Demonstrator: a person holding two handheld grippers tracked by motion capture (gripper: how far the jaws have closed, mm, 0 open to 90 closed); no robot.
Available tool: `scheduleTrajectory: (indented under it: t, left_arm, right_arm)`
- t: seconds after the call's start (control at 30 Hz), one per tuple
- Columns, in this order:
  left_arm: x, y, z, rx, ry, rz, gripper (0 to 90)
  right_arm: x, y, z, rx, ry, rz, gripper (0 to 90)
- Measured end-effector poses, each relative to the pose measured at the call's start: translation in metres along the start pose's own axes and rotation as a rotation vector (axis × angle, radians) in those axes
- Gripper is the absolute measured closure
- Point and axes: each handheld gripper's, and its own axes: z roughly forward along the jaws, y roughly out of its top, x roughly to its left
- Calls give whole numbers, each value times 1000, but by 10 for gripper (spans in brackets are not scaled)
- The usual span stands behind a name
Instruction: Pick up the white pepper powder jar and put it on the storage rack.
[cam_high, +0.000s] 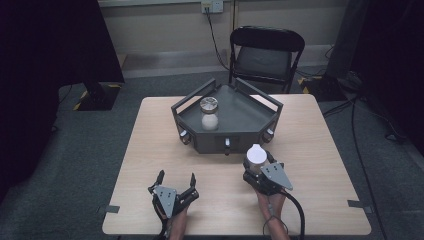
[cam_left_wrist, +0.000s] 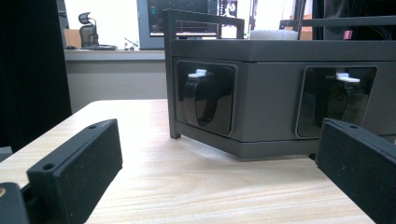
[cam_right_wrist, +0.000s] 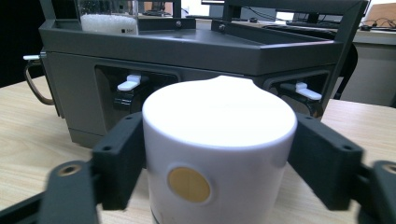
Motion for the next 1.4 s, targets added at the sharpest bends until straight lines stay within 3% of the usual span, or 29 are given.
scheduleTrajectory:
  t: [0.07, 0.27, 1.4]
  left_arm:
    - [0, 0, 0, 0, 0, 0, 1]
    - [0, 0, 0, 0, 0, 0, 1]
    - [0, 0, 0, 0, 0, 0, 1]
  right_arm:
    - [-2, 1, 1, 13, 13, 6, 296]
    - [-2, 0, 2, 12, 13, 24, 300]
    - [-12, 13, -6, 4, 59, 10, 304]
